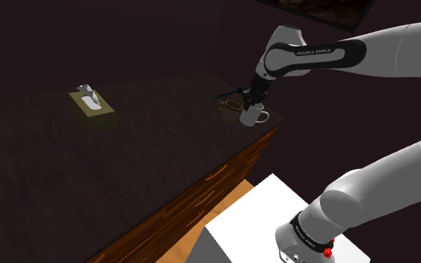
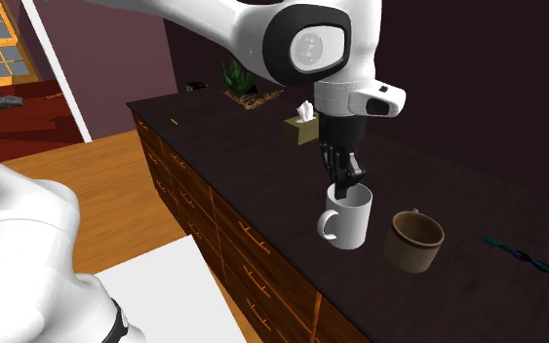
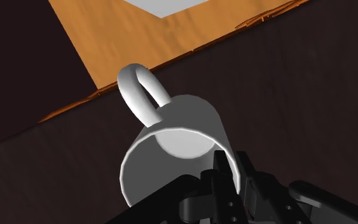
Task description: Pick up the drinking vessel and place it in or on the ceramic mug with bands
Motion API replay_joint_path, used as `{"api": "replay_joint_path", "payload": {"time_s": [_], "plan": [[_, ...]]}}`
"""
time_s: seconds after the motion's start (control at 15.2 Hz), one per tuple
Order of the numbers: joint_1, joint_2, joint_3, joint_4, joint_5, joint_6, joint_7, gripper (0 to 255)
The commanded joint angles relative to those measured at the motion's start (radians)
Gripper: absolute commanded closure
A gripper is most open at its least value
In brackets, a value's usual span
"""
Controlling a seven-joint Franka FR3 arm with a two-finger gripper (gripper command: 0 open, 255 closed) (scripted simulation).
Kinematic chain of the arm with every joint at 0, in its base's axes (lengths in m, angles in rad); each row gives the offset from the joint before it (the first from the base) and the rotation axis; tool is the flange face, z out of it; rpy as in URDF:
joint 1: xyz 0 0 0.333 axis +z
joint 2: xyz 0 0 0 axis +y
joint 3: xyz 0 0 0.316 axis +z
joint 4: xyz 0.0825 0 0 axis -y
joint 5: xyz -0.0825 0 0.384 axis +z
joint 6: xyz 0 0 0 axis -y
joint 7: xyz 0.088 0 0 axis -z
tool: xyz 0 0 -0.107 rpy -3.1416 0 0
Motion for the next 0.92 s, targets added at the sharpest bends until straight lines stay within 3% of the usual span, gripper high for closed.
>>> {"api": "replay_joint_path", "payload": {"time_s": [0.0,0.79,0.86], "plan": [[0.0,-0.008,0.001,0.018,0.001,-0.027,-0.001,255],[0.002,-0.036,0.003,0.147,0.004,-0.183,-0.007,255],[0.0,0.002,-0.001,0.193,0.005,-0.19,-0.014,255]]}}
